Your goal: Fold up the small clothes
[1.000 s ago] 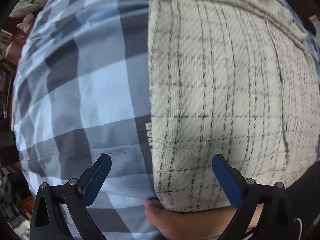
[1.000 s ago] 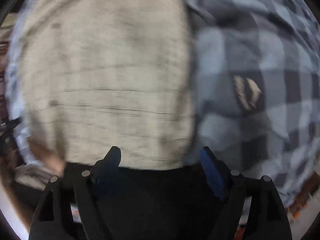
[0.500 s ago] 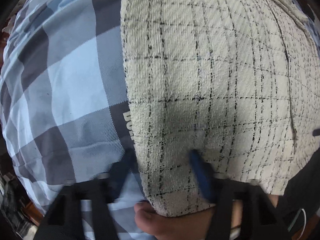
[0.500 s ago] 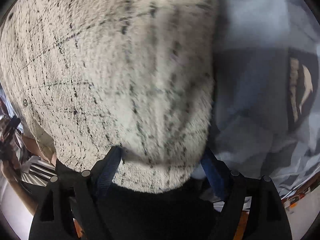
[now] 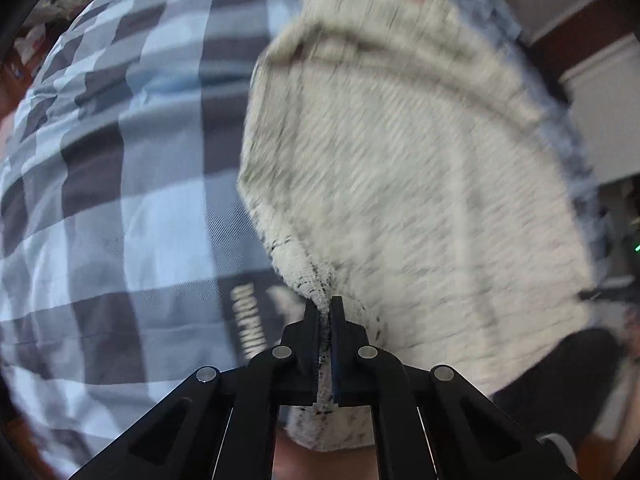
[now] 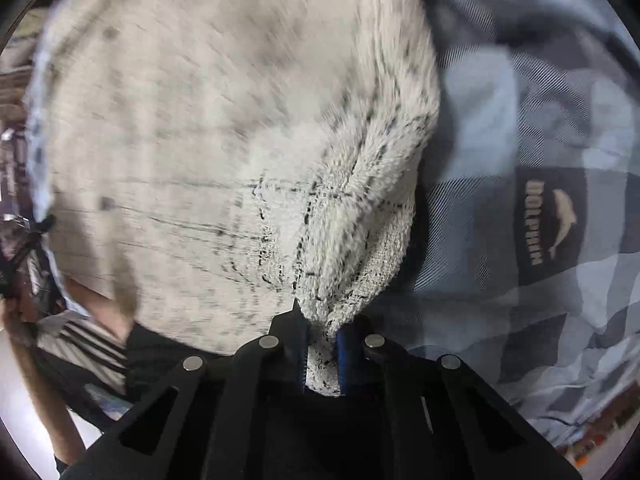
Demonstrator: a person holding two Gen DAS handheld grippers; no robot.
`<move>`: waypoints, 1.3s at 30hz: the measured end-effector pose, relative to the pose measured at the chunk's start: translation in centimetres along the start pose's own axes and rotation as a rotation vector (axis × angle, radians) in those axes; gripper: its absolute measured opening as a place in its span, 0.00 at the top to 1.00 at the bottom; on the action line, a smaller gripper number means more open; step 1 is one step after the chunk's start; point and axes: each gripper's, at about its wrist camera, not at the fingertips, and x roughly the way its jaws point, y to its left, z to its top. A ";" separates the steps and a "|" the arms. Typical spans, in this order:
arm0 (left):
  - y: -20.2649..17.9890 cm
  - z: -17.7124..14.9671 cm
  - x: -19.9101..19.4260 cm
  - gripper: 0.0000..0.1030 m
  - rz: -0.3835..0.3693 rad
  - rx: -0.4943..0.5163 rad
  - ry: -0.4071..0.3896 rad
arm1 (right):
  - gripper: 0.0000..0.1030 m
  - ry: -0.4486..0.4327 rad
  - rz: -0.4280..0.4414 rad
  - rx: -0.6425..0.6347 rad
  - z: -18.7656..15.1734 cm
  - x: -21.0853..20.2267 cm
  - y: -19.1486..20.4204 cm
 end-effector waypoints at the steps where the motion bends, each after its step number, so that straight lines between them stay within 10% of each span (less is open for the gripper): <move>1: 0.0 0.0 -0.8 0.97 -0.055 -0.014 -0.026 | 0.93 -0.020 0.025 0.004 -0.8 -0.6 -0.3; 5: -0.1 0.1 -4.1 0.97 -0.291 -0.035 -0.103 | 0.94 -0.223 0.225 0.038 -3.4 -5.2 -1.1; 12: -0.7 0.7 -9.4 0.98 -0.421 -0.135 -0.189 | 0.95 -0.441 0.571 0.150 -6.2 -8.2 -1.9; 32: -0.9 -8.2 -19.0 0.98 -0.709 -0.214 -0.276 | 0.95 -0.557 0.801 0.007 -15.4 -13.1 4.9; 39: 1.3 3.5 -16.9 0.98 -0.618 -0.360 -0.284 | 0.95 -0.567 0.758 0.168 -6.9 -14.8 2.4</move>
